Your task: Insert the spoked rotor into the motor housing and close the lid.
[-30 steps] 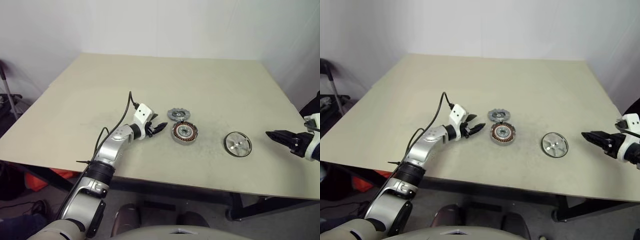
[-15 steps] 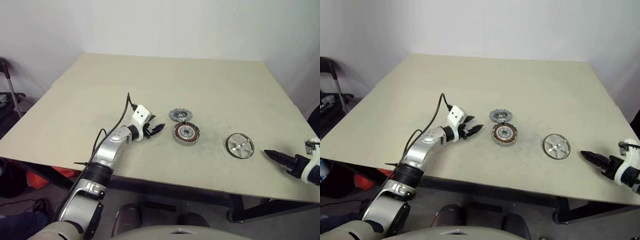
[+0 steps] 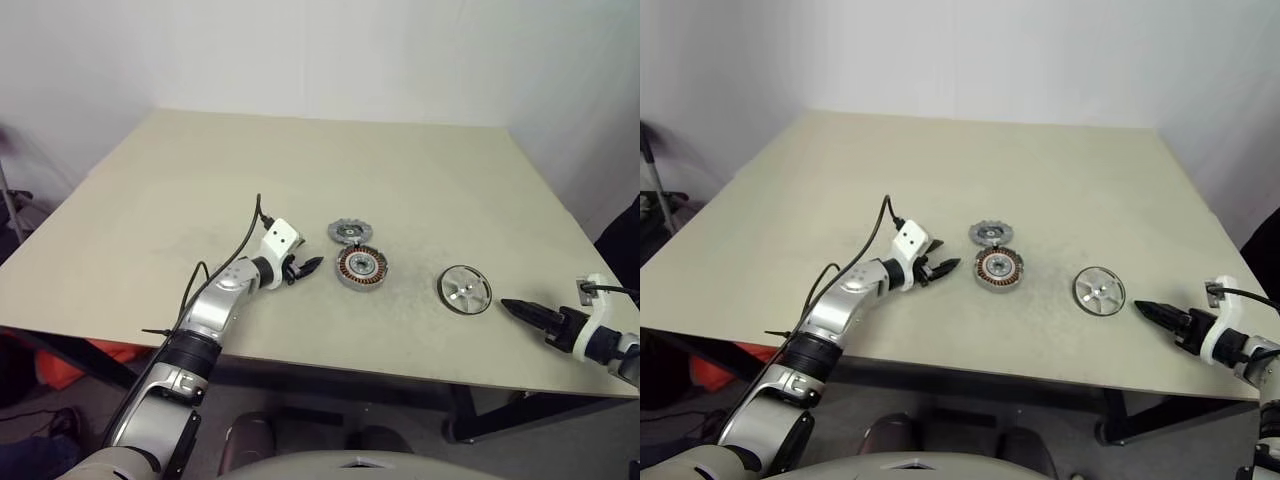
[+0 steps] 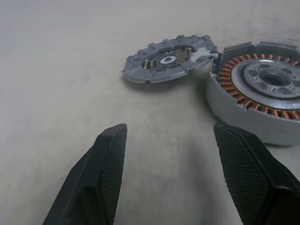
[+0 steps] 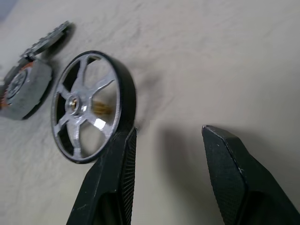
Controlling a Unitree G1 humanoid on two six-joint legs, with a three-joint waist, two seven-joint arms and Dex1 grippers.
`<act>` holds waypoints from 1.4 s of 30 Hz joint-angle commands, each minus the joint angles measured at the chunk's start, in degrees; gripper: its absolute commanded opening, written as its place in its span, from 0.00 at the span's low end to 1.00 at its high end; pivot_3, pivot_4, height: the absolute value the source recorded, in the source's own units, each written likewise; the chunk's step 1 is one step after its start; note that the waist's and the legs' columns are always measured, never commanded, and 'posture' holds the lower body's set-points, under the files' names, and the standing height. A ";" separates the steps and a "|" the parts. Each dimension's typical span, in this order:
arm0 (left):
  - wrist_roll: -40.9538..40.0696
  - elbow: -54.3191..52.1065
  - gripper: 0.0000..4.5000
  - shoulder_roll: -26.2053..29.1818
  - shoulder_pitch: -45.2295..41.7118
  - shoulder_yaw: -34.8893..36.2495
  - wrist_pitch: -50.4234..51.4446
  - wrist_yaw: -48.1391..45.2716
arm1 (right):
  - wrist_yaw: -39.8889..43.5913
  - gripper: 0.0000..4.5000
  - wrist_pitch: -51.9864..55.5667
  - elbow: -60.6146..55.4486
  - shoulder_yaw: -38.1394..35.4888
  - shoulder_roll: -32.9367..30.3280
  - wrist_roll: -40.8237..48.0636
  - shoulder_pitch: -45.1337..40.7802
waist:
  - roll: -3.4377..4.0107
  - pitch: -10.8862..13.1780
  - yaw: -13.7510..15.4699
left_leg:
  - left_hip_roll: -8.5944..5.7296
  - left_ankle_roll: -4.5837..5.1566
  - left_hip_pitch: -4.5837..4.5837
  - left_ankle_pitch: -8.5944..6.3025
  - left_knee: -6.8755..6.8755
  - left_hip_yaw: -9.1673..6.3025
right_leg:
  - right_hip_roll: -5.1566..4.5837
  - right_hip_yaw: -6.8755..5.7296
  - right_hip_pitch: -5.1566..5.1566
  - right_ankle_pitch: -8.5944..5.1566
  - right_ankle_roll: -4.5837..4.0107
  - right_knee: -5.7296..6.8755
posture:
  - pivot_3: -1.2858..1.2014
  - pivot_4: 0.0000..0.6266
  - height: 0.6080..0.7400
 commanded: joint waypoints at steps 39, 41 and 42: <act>3.71 -2.67 0.69 1.02 2.83 -0.79 -2.49 0.96 | -23.28 0.11 47.70 -25.25 -4.14 19.75 21.74 -24.65 | 1.39 0.35 1.94 | 0.35 -0.80 -0.60 0.50 -0.48 0.00 | 0.04 -0.83 -0.91 0.05 -0.62 0.08 | 0.52 0.00 1.00; 3.23 -3.09 0.69 0.77 3.02 -0.46 -2.05 1.20 | -27.92 0.11 51.80 -24.32 -5.55 21.91 20.53 -27.32 | 1.39 0.35 2.37 | 0.34 -0.81 -0.62 0.49 -0.48 0.00 | 0.03 -0.83 -0.90 0.05 -0.62 0.05 | 0.52 0.00 1.00; 2.91 -3.35 0.69 0.62 3.09 -0.24 -1.73 1.27 | -29.85 0.11 52.92 -24.21 -5.57 22.66 20.62 -28.05 | 1.39 0.35 2.48 | 0.33 -0.83 -0.62 0.50 -0.50 0.00 | 0.03 -0.83 -0.90 0.05 -0.62 0.06 | 0.52 0.00 1.00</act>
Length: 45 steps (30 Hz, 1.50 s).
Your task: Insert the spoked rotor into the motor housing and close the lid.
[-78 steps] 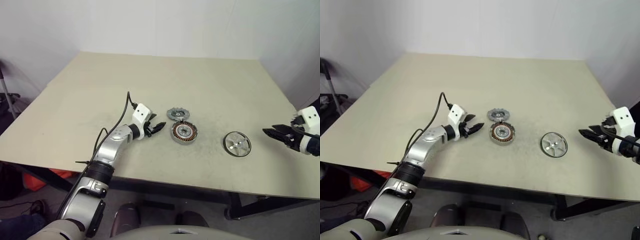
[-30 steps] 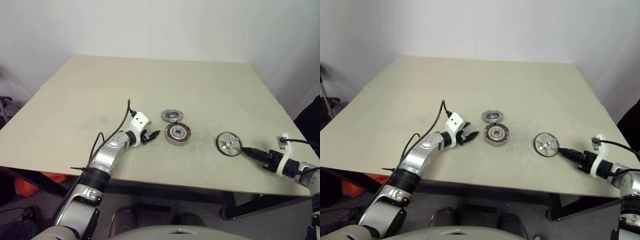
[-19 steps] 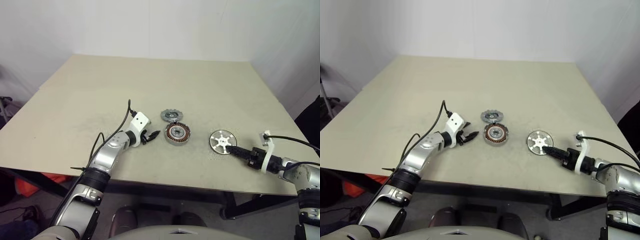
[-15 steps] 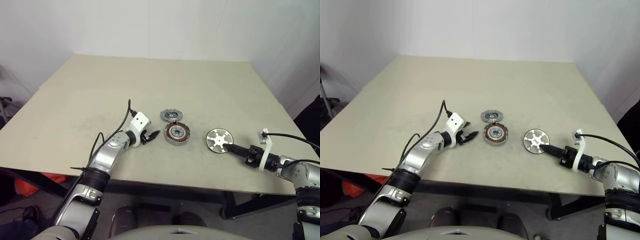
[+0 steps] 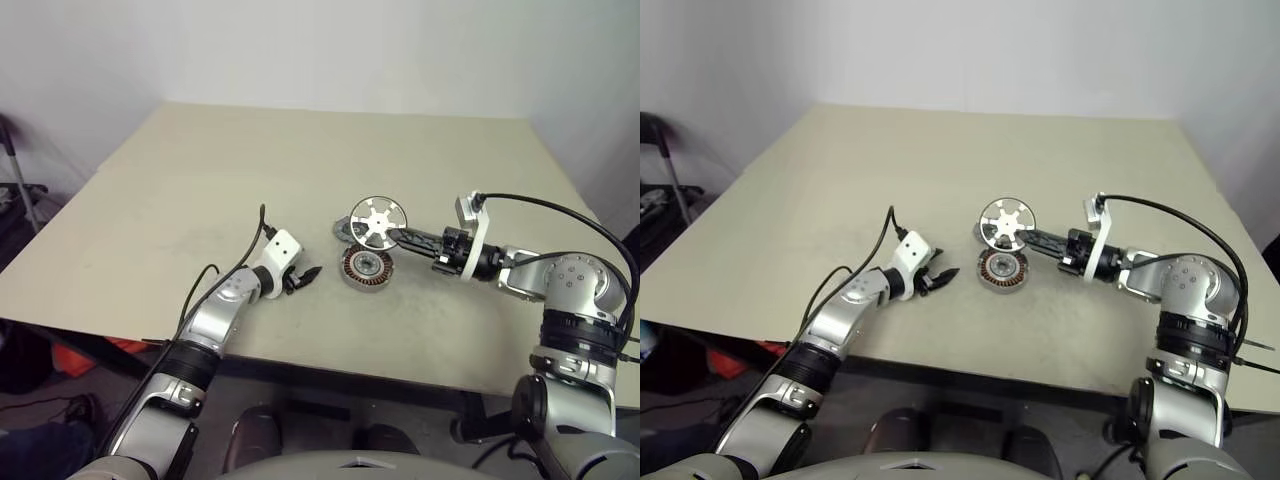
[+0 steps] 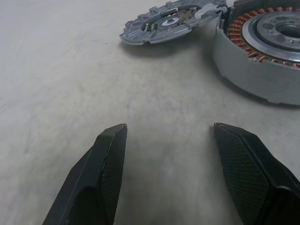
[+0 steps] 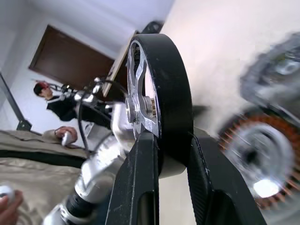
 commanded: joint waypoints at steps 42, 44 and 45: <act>-0.66 -1.99 0.69 0.99 -0.28 1.30 1.24 1.49 | -31.54 0.59 5.00 -3.75 -1.12 3.53 12.49 -0.54 | 0.01 0.00 0.14 | -0.09 -0.34 0.18 0.19 -0.21 -0.03 | -0.06 0.01 0.09 0.10 0.17 0.08 | 0.52 0.00 1.00; -0.60 -2.13 0.69 1.06 -0.09 1.15 1.17 1.41 | -30.62 0.59 3.48 -4.04 -1.53 3.09 11.55 -0.26 | 0.01 0.00 0.16 | -0.09 -0.34 0.18 0.20 -0.21 -0.03 | -0.05 0.01 0.09 0.15 0.26 0.09 | 0.52 0.00 1.00; -0.60 -2.29 0.69 1.04 -0.01 1.09 1.21 1.37 | -30.19 0.59 2.39 -3.82 -1.63 2.70 10.87 -0.03 | 0.01 0.00 0.18 | -0.09 -0.34 0.19 0.19 -0.21 -0.04 | -0.06 0.01 0.10 0.15 0.27 0.09 | 0.52 0.00 1.00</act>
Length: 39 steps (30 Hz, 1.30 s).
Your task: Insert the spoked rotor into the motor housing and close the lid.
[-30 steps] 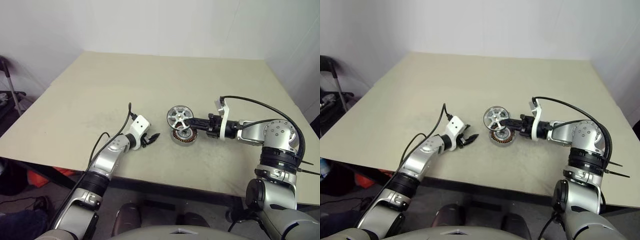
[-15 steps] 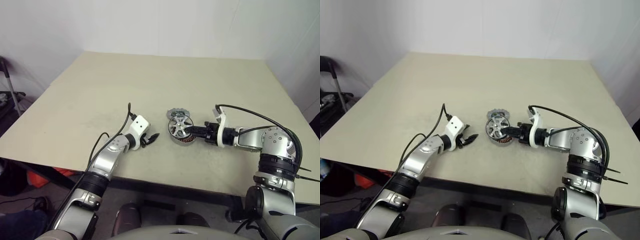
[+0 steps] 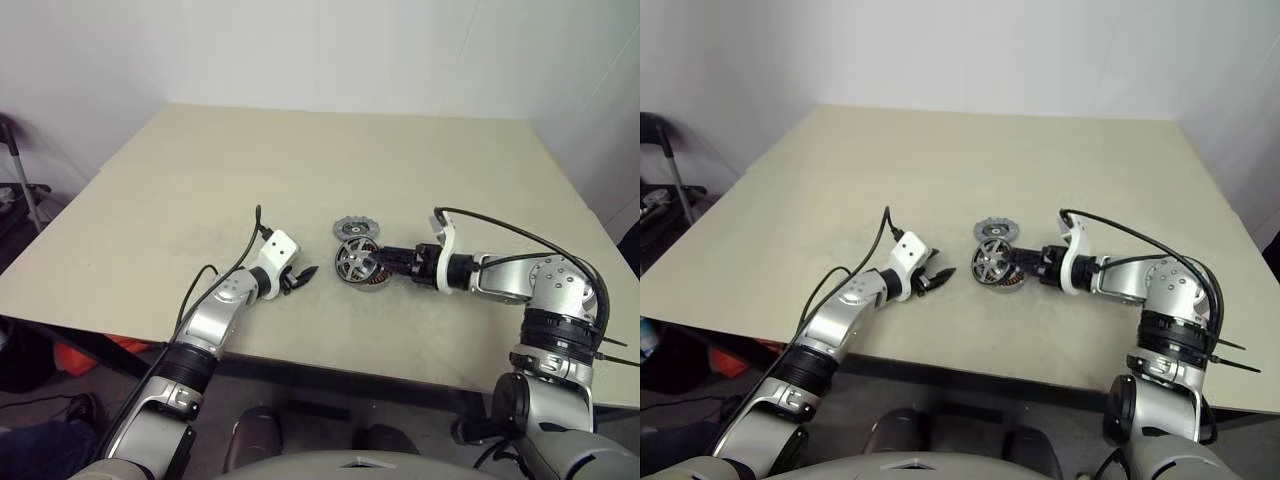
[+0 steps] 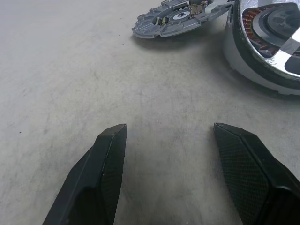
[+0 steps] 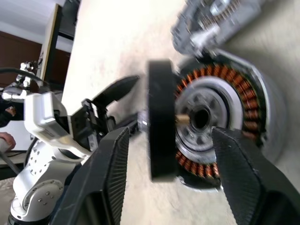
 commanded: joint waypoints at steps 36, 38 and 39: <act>1.13 0.41 0.69 0.86 -0.10 0.03 -1.14 -0.27 | 31.28 0.59 -77.49 -11.04 41.54 -12.22 -55.89 6.51 | -0.02 0.01 -0.62 | 0.02 0.33 -0.05 -0.18 0.55 -0.07 | -0.02 0.02 0.15 -0.05 -0.10 0.21 | 0.52 0.00 1.00; 1.18 0.64 0.69 0.84 -0.15 0.10 -1.29 -0.26 | 31.09 0.59 -77.46 -9.60 41.89 -11.80 -57.16 6.75 | -0.02 0.00 -0.65 | 0.01 0.33 -0.05 -0.18 0.57 -0.07 | -0.02 0.03 0.16 -0.06 -0.10 0.24 | 0.52 0.00 1.00; 1.19 0.72 0.69 0.81 -0.18 0.13 -1.34 -0.25 | 31.02 0.59 -77.44 -9.04 41.88 -11.64 -57.71 6.84 | -0.02 0.01 -0.65 | 0.02 0.33 -0.04 -0.18 0.59 -0.07 | -0.02 0.04 0.16 -0.06 -0.10 0.26 | 0.52 0.00 1.00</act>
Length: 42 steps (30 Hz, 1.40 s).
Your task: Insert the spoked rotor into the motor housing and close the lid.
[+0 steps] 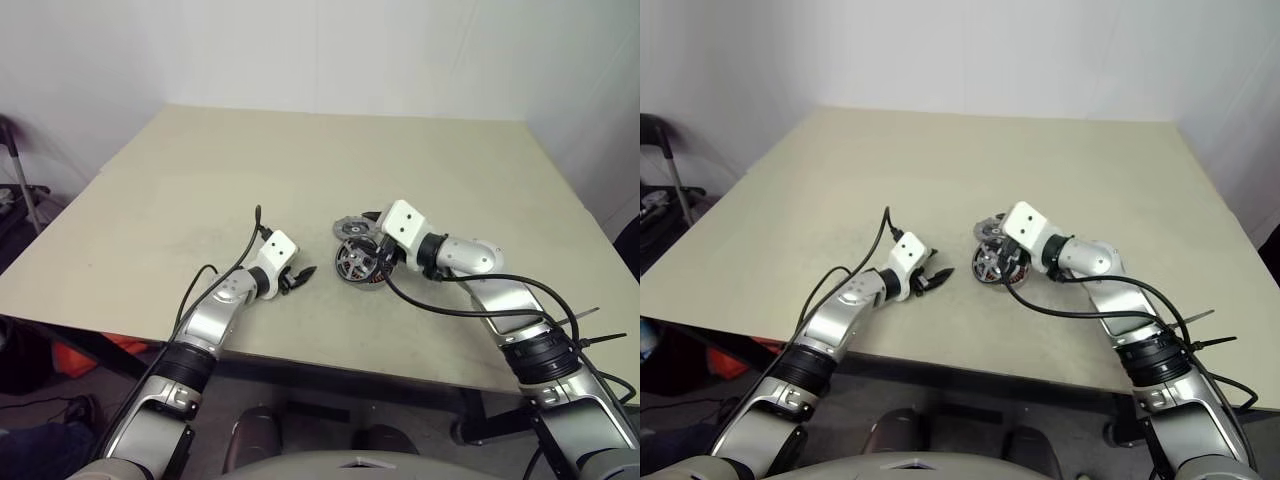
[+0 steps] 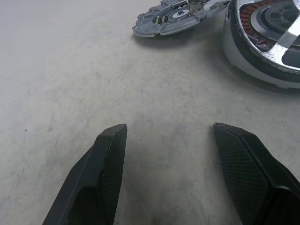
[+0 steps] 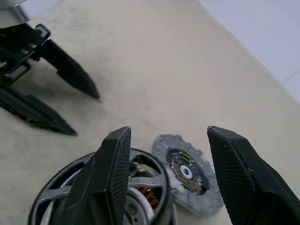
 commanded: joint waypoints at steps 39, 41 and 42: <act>0.28 2.17 0.69 0.28 -0.68 1.50 -1.62 1.07 | -0.16 0.59 -1.90 6.36 -5.91 -0.46 -4.24 -2.49 | -0.02 0.00 -0.20 | 0.02 0.09 0.20 -0.05 0.07 0.01 | 0.00 0.06 0.04 -0.02 -0.04 0.30 | 0.52 0.00 1.00; 0.29 2.05 0.69 0.22 -0.60 1.34 -1.57 0.96 | 0.07 0.59 -1.65 5.38 -6.39 0.31 -3.13 -2.79 | -0.02 0.00 -0.22 | 0.02 0.08 0.20 -0.05 0.07 0.01 | 0.00 0.06 0.04 -0.02 -0.03 0.30 | 0.52 0.00 1.00; 0.28 2.04 0.69 0.17 -0.65 1.32 -1.51 0.96 | 0.18 0.59 -1.54 4.95 -6.73 0.84 -2.44 -2.83 | -0.02 0.00 -0.23 | 0.02 0.09 0.21 -0.05 0.07 0.01 | 0.00 0.06 0.04 -0.02 -0.03 0.31 | 0.52 0.00 1.00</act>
